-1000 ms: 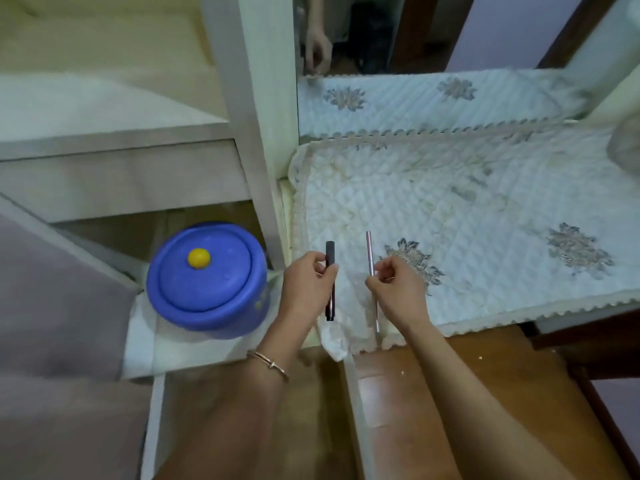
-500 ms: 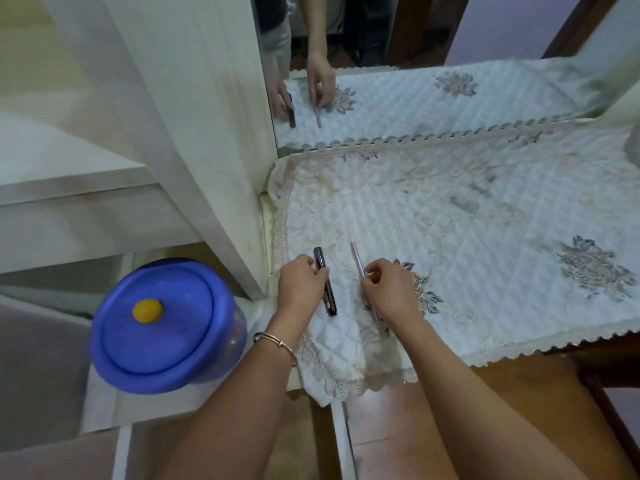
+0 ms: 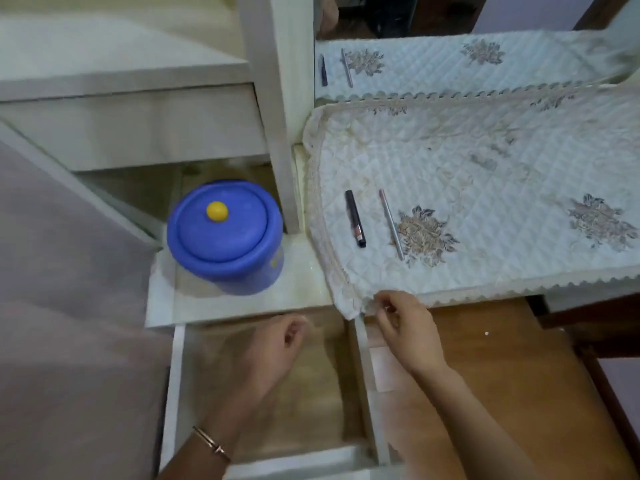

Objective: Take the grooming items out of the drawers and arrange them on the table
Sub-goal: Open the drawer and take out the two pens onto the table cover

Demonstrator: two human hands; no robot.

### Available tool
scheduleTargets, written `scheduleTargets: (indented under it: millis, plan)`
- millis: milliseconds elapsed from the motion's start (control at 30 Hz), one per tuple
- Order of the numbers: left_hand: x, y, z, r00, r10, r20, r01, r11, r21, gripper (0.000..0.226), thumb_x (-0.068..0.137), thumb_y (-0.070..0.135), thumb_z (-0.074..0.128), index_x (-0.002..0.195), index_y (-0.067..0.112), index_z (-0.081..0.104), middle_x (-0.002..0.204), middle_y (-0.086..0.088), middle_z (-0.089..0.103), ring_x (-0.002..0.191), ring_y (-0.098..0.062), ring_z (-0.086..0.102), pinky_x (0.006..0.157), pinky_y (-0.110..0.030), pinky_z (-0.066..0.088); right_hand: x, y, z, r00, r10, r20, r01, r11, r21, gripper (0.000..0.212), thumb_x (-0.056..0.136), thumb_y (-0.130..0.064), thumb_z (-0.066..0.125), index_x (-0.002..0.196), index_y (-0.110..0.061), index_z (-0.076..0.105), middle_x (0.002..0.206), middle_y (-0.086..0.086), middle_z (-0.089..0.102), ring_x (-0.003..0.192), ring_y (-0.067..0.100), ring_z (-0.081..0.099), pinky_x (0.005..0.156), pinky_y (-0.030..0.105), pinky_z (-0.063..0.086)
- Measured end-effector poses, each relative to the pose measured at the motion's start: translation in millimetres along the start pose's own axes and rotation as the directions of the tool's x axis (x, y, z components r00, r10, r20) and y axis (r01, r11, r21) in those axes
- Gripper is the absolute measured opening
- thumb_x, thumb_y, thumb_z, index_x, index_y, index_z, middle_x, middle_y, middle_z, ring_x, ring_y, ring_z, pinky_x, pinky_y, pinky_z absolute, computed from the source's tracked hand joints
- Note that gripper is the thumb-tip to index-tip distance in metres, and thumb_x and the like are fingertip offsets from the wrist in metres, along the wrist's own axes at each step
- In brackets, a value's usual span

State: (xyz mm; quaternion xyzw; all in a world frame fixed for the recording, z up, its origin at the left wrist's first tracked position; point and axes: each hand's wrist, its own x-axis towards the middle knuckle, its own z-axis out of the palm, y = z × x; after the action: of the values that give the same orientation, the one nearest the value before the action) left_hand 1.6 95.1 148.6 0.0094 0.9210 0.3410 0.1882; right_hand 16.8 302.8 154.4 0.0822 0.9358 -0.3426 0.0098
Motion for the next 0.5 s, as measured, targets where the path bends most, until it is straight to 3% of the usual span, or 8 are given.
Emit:
scheduleTargets:
  millis: [100,233,300,400,500]
  plan:
    - [-52,-57,-2,0.992,-0.066,0.105,0.048,0.985,0.163,0.023,0.093,0.02,0.049,0.111,0.013,0.062,0.109,-0.004,0.067,0.098,-0.018,0.063,0.071,-0.018,0.038,-63,-2,20,0.996,0.053,0.072,-0.053,0.999,-0.003,0.014,0.087,-0.017,0.055,0.097,-0.014,0.065,0.092,0.002,0.065,0.089,0.017,0.057,0.073,0.027,0.044]
    - [-118,-113,-6,0.988,-0.075,0.137,0.057,0.989,0.134,0.023,0.093,0.025,0.049,0.108,0.017,0.063,0.105,0.0,0.069,0.094,-0.015,0.064,0.083,-0.03,0.051,-133,-8,46,0.971,0.062,0.232,-0.038,0.994,-0.106,0.015,0.088,-0.022,0.054,0.096,-0.014,0.064,0.094,0.002,0.065,0.091,0.018,0.057,0.074,0.029,0.045]
    - [-145,-133,-4,0.993,-0.058,0.103,0.047,0.993,0.105,0.022,0.092,0.024,0.051,0.107,0.017,0.065,0.102,0.003,0.067,0.094,-0.014,0.063,0.082,-0.028,0.051,-161,-7,57,0.96,0.061,0.274,-0.018,0.988,-0.156,0.016,0.088,-0.025,0.054,0.096,-0.014,0.064,0.092,0.002,0.063,0.09,0.017,0.054,0.07,0.026,0.04]
    - [-175,-151,-1,0.998,0.013,0.062,-0.018,0.997,0.08,0.018,0.092,0.024,0.052,0.102,0.018,0.066,0.094,0.011,0.06,0.094,-0.011,0.06,0.077,-0.02,0.046,-194,-4,64,0.967,0.046,0.252,0.009,0.977,-0.214,0.021,0.087,-0.031,0.055,0.095,-0.015,0.067,0.092,0.002,0.066,0.093,0.02,0.059,0.074,0.029,0.046]
    - [-190,-163,3,0.996,0.07,0.046,-0.074,0.994,0.076,0.025,0.09,0.029,0.056,0.112,0.019,0.061,0.112,0.01,0.059,0.109,-0.01,0.054,0.096,-0.026,0.044,-213,1,69,0.971,-0.092,0.22,0.167,0.921,-0.352,0.036,0.08,-0.043,0.046,0.092,-0.018,0.068,0.089,-0.003,0.07,0.081,0.017,0.066,0.071,0.023,0.053]
